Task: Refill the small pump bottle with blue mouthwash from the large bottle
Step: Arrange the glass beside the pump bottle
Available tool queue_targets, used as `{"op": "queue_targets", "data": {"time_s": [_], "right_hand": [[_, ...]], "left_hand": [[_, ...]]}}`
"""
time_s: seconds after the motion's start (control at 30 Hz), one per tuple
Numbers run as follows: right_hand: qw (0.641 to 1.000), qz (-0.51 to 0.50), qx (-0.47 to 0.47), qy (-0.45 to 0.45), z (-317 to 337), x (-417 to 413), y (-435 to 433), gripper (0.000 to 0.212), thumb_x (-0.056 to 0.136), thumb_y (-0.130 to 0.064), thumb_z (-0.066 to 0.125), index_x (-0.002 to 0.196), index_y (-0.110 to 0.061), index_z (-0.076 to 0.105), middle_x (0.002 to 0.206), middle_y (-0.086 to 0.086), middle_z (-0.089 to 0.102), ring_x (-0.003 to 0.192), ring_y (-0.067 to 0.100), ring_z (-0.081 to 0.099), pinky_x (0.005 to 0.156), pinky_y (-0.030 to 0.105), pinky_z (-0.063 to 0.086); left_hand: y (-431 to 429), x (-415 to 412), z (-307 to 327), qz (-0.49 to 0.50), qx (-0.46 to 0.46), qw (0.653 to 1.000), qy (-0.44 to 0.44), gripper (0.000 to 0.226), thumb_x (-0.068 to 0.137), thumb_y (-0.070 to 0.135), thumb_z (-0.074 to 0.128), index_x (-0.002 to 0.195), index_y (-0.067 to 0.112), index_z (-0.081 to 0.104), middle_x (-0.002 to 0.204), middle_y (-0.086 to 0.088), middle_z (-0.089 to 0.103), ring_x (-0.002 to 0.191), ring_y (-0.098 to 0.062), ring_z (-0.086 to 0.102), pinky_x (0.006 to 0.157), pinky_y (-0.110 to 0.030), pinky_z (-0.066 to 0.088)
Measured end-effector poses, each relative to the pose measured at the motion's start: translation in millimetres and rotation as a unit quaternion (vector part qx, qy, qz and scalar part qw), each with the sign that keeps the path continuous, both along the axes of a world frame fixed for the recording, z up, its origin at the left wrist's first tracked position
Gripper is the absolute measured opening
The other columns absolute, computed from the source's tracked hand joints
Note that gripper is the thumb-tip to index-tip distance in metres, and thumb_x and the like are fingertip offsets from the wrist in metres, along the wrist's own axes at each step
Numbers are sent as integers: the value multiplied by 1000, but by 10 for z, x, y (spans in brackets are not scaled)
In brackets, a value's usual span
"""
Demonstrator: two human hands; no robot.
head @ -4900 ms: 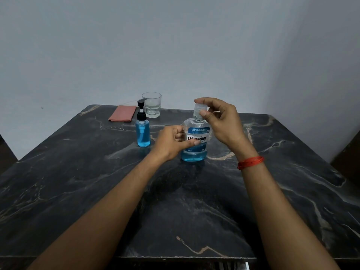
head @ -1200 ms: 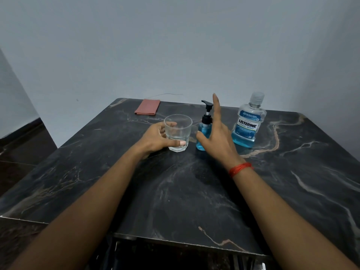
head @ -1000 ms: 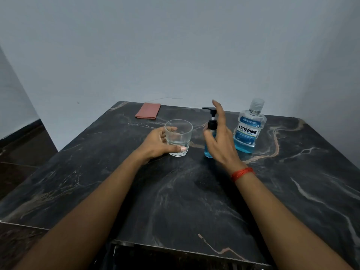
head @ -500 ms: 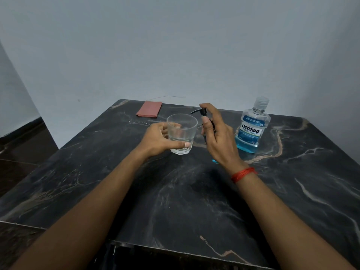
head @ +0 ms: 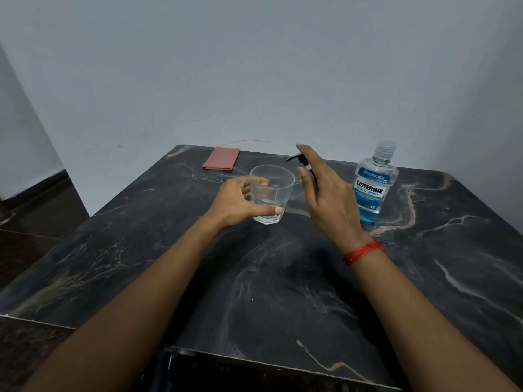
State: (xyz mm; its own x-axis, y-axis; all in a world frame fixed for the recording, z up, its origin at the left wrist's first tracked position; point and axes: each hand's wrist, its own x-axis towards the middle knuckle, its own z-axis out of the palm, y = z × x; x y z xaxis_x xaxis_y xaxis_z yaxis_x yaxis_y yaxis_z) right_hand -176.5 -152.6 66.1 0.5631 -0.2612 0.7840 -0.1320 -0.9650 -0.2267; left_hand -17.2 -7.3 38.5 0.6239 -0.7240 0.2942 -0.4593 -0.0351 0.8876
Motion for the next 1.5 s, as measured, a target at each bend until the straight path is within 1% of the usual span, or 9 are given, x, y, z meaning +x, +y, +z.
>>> {"op": "queue_targets", "data": {"time_s": [0.27, 0.4, 0.53, 0.63, 0.8, 1.0, 1.2, 1.4, 1.5], "right_hand": [[997, -37, -59, 38, 49, -21, 16, 38, 106, -49, 24, 134, -28, 41, 90, 4, 64, 70, 25, 64, 54, 41, 55], [996, -52, -67, 37, 64, -22, -1, 42, 106, -49, 24, 142, -32, 38, 87, 3, 64, 67, 22, 62, 54, 38, 55], [996, 43, 74, 20, 58, -27, -47, 40, 106, -50, 33, 145, -47, 33, 81, -13, 65, 72, 7, 64, 63, 30, 55], [968, 116, 222, -4, 42, -23, -49, 33, 103, -49, 40, 136, -47, 46, 66, -2, 65, 59, 5, 63, 55, 27, 54], [964, 104, 244, -6, 29, 43, -24, 17, 103, -48, 41, 114, -42, 52, 65, 2, 66, 51, 4, 60, 47, 19, 45], [984, 78, 159, 1, 7, 10, -28, 38, 105, -48, 36, 142, -43, 38, 69, -7, 62, 67, 9, 64, 63, 28, 53], [998, 35, 58, 5, 20, -3, 0, 34, 106, -50, 32, 131, -31, 44, 75, -14, 53, 68, 12, 58, 61, 28, 44], [960, 111, 255, -38, 18, 40, -8, 45, 103, -47, 44, 143, -29, 35, 87, -6, 65, 78, 11, 68, 74, 32, 57], [942, 130, 306, -45, -32, 62, -84, 32, 102, -41, 48, 124, -18, 47, 88, -7, 66, 87, 12, 68, 86, 45, 56]], "left_hand": [[-5, -20, -22, 11, -4, 1000, -6, 72, 46, 49, 98, 108, 25, 70, 108, 8, 76, 98, -3, 73, 92, -31, 60], [2, -27, -16, 17, -3, 1000, -10, 76, 43, 52, 97, 109, 25, 69, 111, 9, 75, 101, -3, 71, 93, -32, 59], [19, -19, -19, 29, -19, 999, -5, 75, 43, 50, 97, 109, 27, 68, 114, 10, 73, 105, -6, 70, 96, -34, 58], [24, -10, -12, 26, -26, 999, 2, 74, 44, 45, 98, 109, 26, 69, 116, 8, 73, 108, -9, 69, 98, -38, 57], [22, -31, -1, 17, -28, 999, 10, 71, 44, 46, 96, 107, 28, 69, 112, 8, 73, 102, -6, 71, 92, -30, 59], [7, -30, -12, 11, -20, 1000, 10, 73, 45, 46, 96, 109, 25, 68, 115, 7, 73, 105, -9, 70, 92, -30, 59], [0, -12, -17, 4, -11, 1000, 10, 80, 43, 49, 96, 113, 22, 68, 114, 6, 73, 103, -9, 71, 89, -27, 59], [2, 23, -25, 17, -9, 999, 28, 75, 47, 43, 98, 113, 22, 69, 115, 6, 73, 103, -7, 71, 91, -30, 60], [12, 64, -29, 29, -9, 999, 36, 82, 43, 49, 97, 115, 22, 68, 117, 6, 73, 107, -9, 70, 96, -33, 58]]}}
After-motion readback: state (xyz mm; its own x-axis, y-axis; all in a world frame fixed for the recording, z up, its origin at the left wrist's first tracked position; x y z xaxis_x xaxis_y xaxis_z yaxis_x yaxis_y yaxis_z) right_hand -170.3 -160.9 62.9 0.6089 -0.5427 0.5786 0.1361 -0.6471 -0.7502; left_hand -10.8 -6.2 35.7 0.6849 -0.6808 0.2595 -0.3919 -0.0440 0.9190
